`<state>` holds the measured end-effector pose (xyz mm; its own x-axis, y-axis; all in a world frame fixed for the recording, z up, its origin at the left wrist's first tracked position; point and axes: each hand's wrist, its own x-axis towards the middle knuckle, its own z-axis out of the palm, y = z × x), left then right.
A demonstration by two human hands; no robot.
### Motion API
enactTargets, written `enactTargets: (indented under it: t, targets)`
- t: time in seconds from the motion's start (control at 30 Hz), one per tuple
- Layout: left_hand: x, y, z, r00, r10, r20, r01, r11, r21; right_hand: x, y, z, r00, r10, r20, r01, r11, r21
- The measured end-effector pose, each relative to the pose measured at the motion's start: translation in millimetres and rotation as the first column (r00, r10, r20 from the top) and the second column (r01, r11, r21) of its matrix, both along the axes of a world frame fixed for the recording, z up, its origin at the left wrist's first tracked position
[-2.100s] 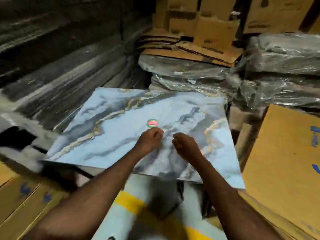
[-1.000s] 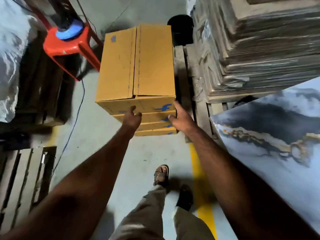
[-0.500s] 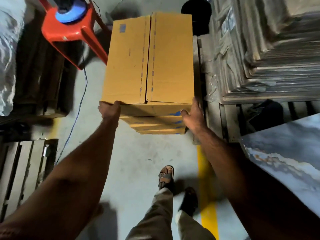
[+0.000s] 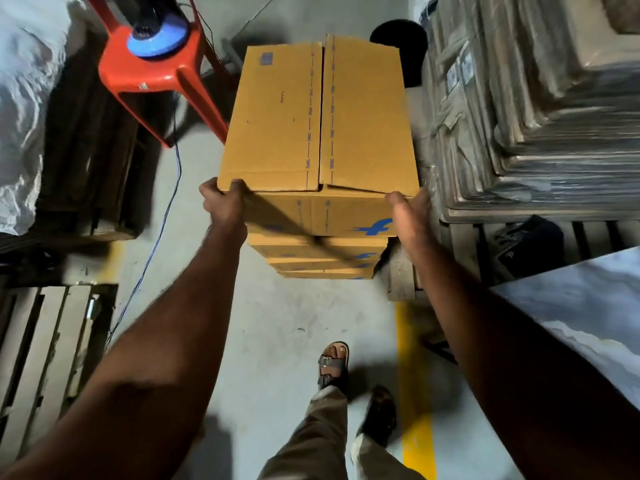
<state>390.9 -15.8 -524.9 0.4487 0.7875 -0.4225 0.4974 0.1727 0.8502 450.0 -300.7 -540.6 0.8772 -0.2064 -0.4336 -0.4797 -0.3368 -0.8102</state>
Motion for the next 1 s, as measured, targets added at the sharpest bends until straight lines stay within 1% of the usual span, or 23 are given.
enactTargets:
  t: [0.07, 0.13, 0.23, 0.33, 0.4, 0.47, 0.6, 0.73, 0.87, 0.93, 1.0]
  targets:
    - [9.2, -1.6, 17.4, 0.998, 0.004, 0.07, -0.004, 1.0, -0.002, 6.7, -1.0, 22.3, 0.998, -0.048, 0.039, 0.045, 0.997, 0.056]
    - [10.9, -2.5, 32.5, 0.995, 0.002, 0.095, -0.004, 1.0, 0.018, 9.1, -4.1, 41.4, 0.994, -0.068, 0.087, 0.062, 0.996, 0.062]
    - [2.6, -6.4, 45.4, 0.99, 0.042, 0.135, -0.041, 0.999, -0.006, 2.0, -12.1, 63.4, 0.99, -0.043, 0.133, 0.036, 0.998, 0.06]
    - [-20.6, -20.0, 58.1, 0.978, 0.087, 0.187, -0.076, 0.995, -0.067, -15.7, -25.9, 85.1, 0.975, -0.039, 0.217, 0.028, 0.998, 0.053]
    - [-33.8, -28.8, 68.9, 0.964, 0.116, 0.237, -0.103, 0.992, -0.069, -30.7, -37.8, 96.8, 0.967, -0.026, 0.254, 0.015, 0.999, 0.045]
    - [-47.8, -40.3, 82.0, 0.948, 0.131, 0.289, -0.12, 0.991, -0.055, -50.0, -50.4, 106.6, 0.958, -0.043, 0.284, 0.02, 0.996, 0.084]
    - [-78.2, -68.6, 107.3, 0.928, 0.086, 0.363, -0.091, 0.996, -0.005, -91.5, -69.5, 120.2, 0.944, -0.115, 0.308, 0.076, 0.988, 0.138]
    - [-107.0, -87.9, 127.1, 0.904, 0.057, 0.424, -0.071, 0.997, 0.017, -127.2, -86.2, 142.0, 0.94, -0.126, 0.316, 0.093, 0.989, 0.117]
    - [-129.6, -106.4, 152.3, 0.899, 0.019, 0.438, -0.02, 1.0, -0.002, -166.2, -106.5, 171.1, 0.923, -0.178, 0.342, 0.15, 0.983, 0.105]
    - [-135.0, -108.0, 161.0, 0.909, -0.008, 0.416, 0.01, 1.0, -0.003, -187.5, -116.6, 183.6, 0.901, -0.215, 0.377, 0.196, 0.977, 0.087]
    - [-135.6, -108.1, 166.5, 0.909, -0.068, 0.411, 0.071, 0.997, 0.008, -209.3, -126.9, 195.9, 0.882, -0.258, 0.395, 0.251, 0.966, 0.07]
